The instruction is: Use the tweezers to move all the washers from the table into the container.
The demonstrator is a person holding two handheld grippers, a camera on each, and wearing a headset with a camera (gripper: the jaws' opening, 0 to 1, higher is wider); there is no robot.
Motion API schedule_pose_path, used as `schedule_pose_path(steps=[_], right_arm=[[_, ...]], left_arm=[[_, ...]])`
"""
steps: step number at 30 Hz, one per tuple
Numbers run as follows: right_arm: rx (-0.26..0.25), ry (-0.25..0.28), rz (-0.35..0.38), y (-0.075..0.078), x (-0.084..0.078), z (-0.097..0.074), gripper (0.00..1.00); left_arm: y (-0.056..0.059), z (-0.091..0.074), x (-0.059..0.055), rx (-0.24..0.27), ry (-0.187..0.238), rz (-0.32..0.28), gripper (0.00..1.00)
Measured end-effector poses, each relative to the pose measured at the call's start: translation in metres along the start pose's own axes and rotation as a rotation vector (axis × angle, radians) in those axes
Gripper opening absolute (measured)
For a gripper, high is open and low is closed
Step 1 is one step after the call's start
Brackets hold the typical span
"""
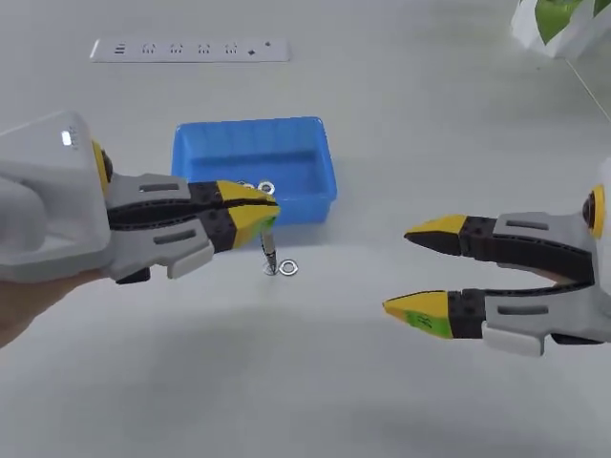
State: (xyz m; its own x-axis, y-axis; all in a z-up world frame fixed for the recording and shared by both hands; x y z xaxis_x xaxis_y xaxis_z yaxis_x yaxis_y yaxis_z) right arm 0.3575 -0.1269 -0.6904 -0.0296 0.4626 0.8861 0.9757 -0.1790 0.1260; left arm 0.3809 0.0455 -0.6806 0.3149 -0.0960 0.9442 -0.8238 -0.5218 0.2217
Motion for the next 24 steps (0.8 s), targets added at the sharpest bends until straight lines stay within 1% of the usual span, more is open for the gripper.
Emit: schedule_pose_path(steps=[4,7,8,11,13,19,22,24], right_arm=[[0.001,0.001,0.003,0.0,0.0,0.001,0.44],[0.006,0.0,0.003,-0.001,0.001,0.003,0.44],[0.009,0.0,0.003,-0.002,0.001,0.003,0.44],[0.014,0.005,0.005,-0.003,0.002,0.005,0.44],[0.022,0.004,0.003,-0.003,0.004,0.007,0.44],[0.026,0.019,-0.005,-0.001,0.009,0.011,0.44],[0.029,0.027,-0.005,-0.001,0.011,0.013,0.43],[0.037,0.026,-0.02,-0.001,0.013,0.016,0.43]], left_arm=[[-0.001,0.0,0.0,-0.002,0.004,-0.002,0.05],[-0.001,-0.001,-0.003,-0.007,-0.01,0.003,0.05],[0.0,-0.001,-0.002,-0.009,-0.004,-0.002,0.05],[0.001,-0.001,-0.002,-0.016,-0.016,0.005,0.05],[0.001,-0.003,-0.002,-0.018,-0.025,0.007,0.05],[0.002,-0.005,-0.001,-0.032,-0.075,0.036,0.05],[0.003,-0.003,-0.001,-0.04,-0.086,0.031,0.05],[0.005,-0.002,0.0,-0.052,-0.108,0.032,0.04]])
Point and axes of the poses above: the centre of the closed fingertips' face, and the gripper's own axes: z roughly forward along the fingers, y roughly to its right, x roughly out of its top, the point moved 5 cm from there along -z, roughly backward along the fingers, and after that the axes turned 14 degrees about -z, right-handed, at the moved point
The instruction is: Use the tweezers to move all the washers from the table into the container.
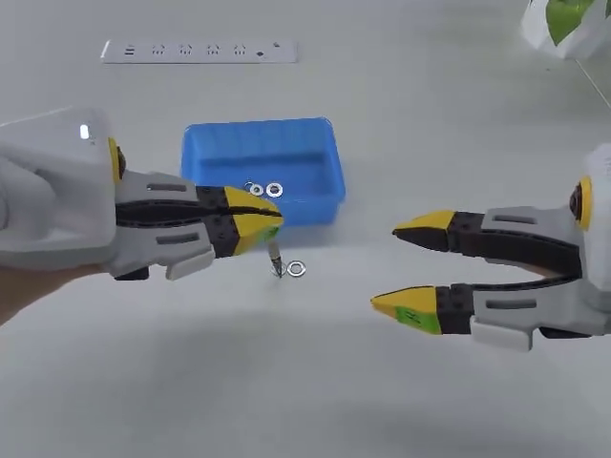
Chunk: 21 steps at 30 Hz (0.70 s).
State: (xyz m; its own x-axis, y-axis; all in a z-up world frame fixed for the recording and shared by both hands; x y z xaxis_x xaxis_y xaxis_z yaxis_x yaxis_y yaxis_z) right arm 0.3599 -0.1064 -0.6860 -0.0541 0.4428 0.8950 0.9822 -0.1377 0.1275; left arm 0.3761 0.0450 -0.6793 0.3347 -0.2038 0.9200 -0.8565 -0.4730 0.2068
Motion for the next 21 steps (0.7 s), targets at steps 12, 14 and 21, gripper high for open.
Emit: schedule_pose_path(steps=[12,14,21], right_arm=[[0.17,-0.011,-0.089,0.012,0.004,0.087,0.39],[0.211,-0.024,-0.099,0.012,0.003,0.099,0.39],[0.326,-0.111,-0.189,0.009,-0.005,0.121,0.24]], left_arm=[[-0.004,-0.003,-0.001,-0.017,-0.041,-0.012,0.05],[-0.004,-0.004,-0.001,-0.02,-0.043,-0.015,0.05],[-0.003,-0.004,-0.001,-0.034,-0.058,-0.011,0.05]])
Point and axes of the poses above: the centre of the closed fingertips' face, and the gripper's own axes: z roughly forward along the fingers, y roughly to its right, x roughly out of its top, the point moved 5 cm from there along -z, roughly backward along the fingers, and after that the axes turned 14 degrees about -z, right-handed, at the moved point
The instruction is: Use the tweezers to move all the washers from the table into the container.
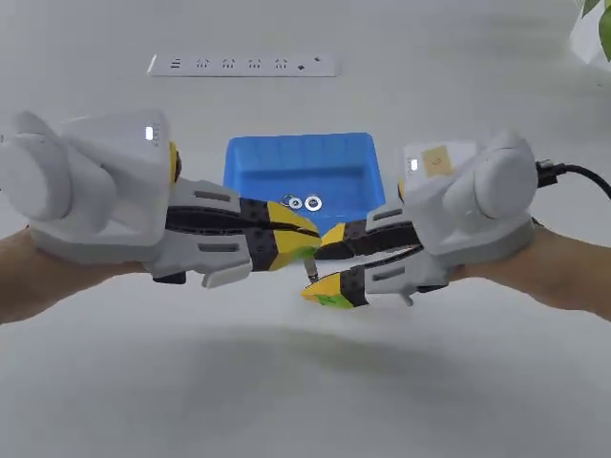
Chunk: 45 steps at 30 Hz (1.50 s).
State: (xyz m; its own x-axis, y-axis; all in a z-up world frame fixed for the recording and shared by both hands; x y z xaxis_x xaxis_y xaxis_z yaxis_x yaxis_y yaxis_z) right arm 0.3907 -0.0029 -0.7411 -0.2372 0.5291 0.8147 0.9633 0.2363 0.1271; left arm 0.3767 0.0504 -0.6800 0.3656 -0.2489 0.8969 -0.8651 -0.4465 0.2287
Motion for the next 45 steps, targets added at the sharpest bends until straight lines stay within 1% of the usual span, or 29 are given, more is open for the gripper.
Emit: schedule_pose_path(steps=[3,4,5,6,8,10,13,14,15,16,20,21,22,24,27,31,34,37,38,39,41,42,45], right_arm=[[0.003,0.009,-0.03,0.0,0.002,-0.001,0.19],[-0.005,0.006,-0.038,0.0,0.002,-0.001,0.17],[-0.01,-0.004,-0.048,0.001,0.001,-0.001,0.16],[-0.012,-0.027,-0.059,0.002,-0.002,0.0,0.13],[-0.009,-0.033,-0.065,0.001,-0.002,0.001,0.12],[-0.006,-0.048,-0.104,0.001,-0.001,0.002,0.11],[-0.006,-0.054,-0.129,0.001,-0.001,0.001,0.1],[-0.007,-0.052,-0.127,0.001,-0.002,0.001,0.1],[-0.01,-0.051,-0.128,0.001,-0.002,0.001,0.1],[-0.017,-0.048,-0.128,0.002,-0.002,0.001,0.1],[-0.027,-0.044,-0.123,0.002,-0.002,0.001,0.09],[-0.029,-0.044,-0.123,0.001,-0.001,0.002,0.09],[-0.029,-0.043,-0.123,0.001,-0.001,0.002,0.09],[-0.025,-0.041,-0.124,0.0,0.0,0.003,0.09],[-0.026,-0.04,-0.123,0.0,0.001,0.004,0.09],[-0.035,-0.028,-0.109,0.001,0.008,0.002,0.09],[-0.042,-0.016,-0.094,0.002,0.012,-0.002,0.09],[-0.05,-0.012,-0.091,0.002,0.016,-0.008,0.09],[-0.055,-0.011,-0.089,0.003,0.018,-0.011,0.09],[-0.058,-0.009,-0.089,0.004,0.02,-0.013,0.09],[-0.064,-0.004,-0.088,0.005,0.024,-0.018,0.09],[-0.068,-0.003,-0.089,0.005,0.026,-0.02,0.09],[-0.08,0.002,-0.089,0.008,0.034,-0.029,0.09]], left_arm=[[0.0,0.001,0.0,0.0,0.003,-0.003,0.05],[0.0,0.002,0.0,-0.003,0.003,-0.004,0.05],[0.0,0.002,0.0,-0.002,0.005,-0.002,0.05],[0.0,0.002,0.0,-0.004,0.005,-0.006,0.05],[0.001,0.003,0.0,-0.005,0.005,-0.005,0.05],[0.0,0.003,0.0,-0.004,0.001,-0.005,0.05],[0.001,0.003,0.001,0.0,-0.007,-0.01,0.05],[0.0,0.003,0.001,0.001,-0.008,-0.043,0.05],[0.0,0.003,0.0,0.008,-0.005,-0.099,0.05],[-0.001,0.003,0.001,0.015,-0.002,-0.071,0.05],[-0.001,0.001,0.0,0.031,-0.014,-0.065,0.06],[0.0,0.001,0.0,0.026,-0.018,-0.07,0.08],[0.002,-0.001,-0.001,0.018,-0.02,-0.079,0.13],[0.004,-0.003,-0.001,0.026,-0.02,-0.074,0.16],[0.003,-0.008,-0.001,0.05,-0.027,-0.077,0.21],[0.003,-0.019,-0.001,0.075,-0.03,-0.079,0.25],[0.006,-0.028,-0.002,0.088,-0.025,-0.084,0.26],[0.007,-0.039,-0.007,0.115,-0.036,-0.088,0.3],[0.007,-0.044,-0.009,0.139,-0.041,-0.074,0.3],[0.006,-0.047,-0.01,0.156,-0.035,-0.067,0.29],[0.008,-0.054,-0.012,0.167,-0.022,-0.092,0.28],[0.009,-0.059,-0.014,0.18,-0.019,-0.093,0.28],[0.01,-0.068,-0.018,0.206,-0.016,-0.102,0.31]])
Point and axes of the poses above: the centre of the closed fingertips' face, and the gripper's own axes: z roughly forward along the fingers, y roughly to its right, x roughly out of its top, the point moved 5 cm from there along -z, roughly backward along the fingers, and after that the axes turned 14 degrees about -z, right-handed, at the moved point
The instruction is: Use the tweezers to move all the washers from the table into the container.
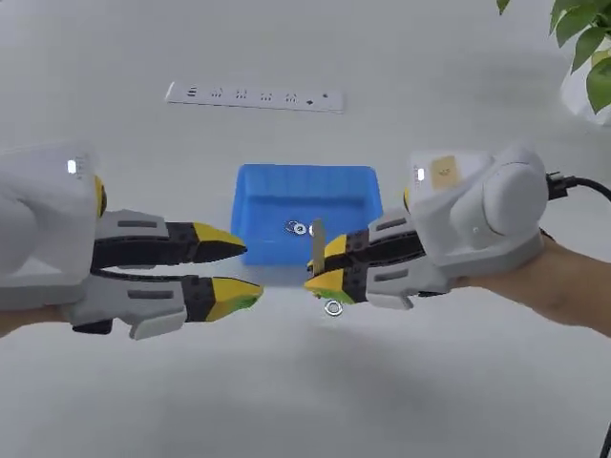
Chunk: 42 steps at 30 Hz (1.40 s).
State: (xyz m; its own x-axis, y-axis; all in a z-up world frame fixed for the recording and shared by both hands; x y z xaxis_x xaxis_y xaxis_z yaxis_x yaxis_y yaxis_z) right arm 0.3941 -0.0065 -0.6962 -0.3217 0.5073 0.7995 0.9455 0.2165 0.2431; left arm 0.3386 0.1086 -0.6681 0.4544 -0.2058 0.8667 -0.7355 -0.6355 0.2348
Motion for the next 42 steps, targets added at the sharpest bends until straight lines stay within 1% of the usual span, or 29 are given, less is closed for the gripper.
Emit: schedule_pose_path(steps=[2,4,11,14,16,19,20,21,22,24,27,29,32,33,36,38,41,42], right_arm=[[-0.01,-0.003,-0.009,0.002,0.003,-0.004,0.09],[-0.019,0.002,-0.009,0.005,0.008,-0.009,0.09],[-0.038,0.017,-0.03,0.017,0.025,-0.022,0.09],[-0.055,0.017,-0.055,0.028,0.031,-0.027,0.09],[-0.064,0.026,-0.051,0.034,0.033,-0.029,0.09],[-0.086,0.029,-0.06,0.046,0.036,-0.033,0.09],[-0.096,0.033,-0.058,0.052,0.037,-0.035,0.09],[-0.102,0.034,-0.057,0.055,0.037,-0.035,0.09],[-0.11,0.031,-0.06,0.059,0.037,-0.036,0.09],[-0.126,0.033,-0.055,0.069,0.035,-0.035,0.09],[-0.153,0.041,-0.033,0.084,0.027,-0.029,0.09],[-0.169,0.039,-0.014,0.091,0.019,-0.024,0.09],[-0.169,0.031,0.009,0.099,0.007,-0.012,0.09],[-0.165,0.029,0.025,0.1,0.003,-0.007,0.09],[-0.157,0.023,0.046,0.103,-0.007,0.006,0.09],[-0.152,0.019,0.057,0.103,-0.013,0.015,0.09],[-0.141,0.017,0.065,0.102,-0.018,0.026,0.09],[-0.133,0.008,0.061,0.101,-0.02,0.031,0.09]], left_arm=[[-0.002,-0.005,-0.001,0.027,0.012,0.003,0.33],[-0.003,-0.01,-0.001,0.044,0.031,-0.014,0.38],[-0.004,-0.023,-0.006,0.072,0.041,-0.032,0.46],[-0.004,-0.026,-0.007,0.081,0.05,-0.031,0.46],[-0.004,-0.026,-0.007,0.085,0.06,-0.043,0.48],[-0.004,-0.028,-0.007,0.096,0.076,-0.048,0.54],[-0.005,-0.029,-0.007,0.107,0.087,-0.05,0.56],[-0.006,-0.029,-0.006,0.115,0.096,-0.052,0.57],[-0.006,-0.03,-0.007,0.12,0.1,-0.063,0.58],[-0.007,-0.031,-0.008,0.131,0.105,-0.067,0.61],[-0.008,-0.032,-0.01,0.149,0.108,-0.073,0.68],[-0.008,-0.035,-0.01,0.172,0.109,-0.064,0.73],[-0.01,-0.041,-0.012,0.187,0.105,-0.076,0.78],[-0.011,-0.043,-0.013,0.196,0.102,-0.079,0.79],[-0.014,-0.048,-0.018,0.22,0.088,-0.091,0.83],[-0.015,-0.051,-0.02,0.228,0.08,-0.097,0.85],[-0.016,-0.053,-0.023,0.243,0.071,-0.103,0.89],[-0.016,-0.054,-0.023,0.249,0.07,-0.105,0.89]])
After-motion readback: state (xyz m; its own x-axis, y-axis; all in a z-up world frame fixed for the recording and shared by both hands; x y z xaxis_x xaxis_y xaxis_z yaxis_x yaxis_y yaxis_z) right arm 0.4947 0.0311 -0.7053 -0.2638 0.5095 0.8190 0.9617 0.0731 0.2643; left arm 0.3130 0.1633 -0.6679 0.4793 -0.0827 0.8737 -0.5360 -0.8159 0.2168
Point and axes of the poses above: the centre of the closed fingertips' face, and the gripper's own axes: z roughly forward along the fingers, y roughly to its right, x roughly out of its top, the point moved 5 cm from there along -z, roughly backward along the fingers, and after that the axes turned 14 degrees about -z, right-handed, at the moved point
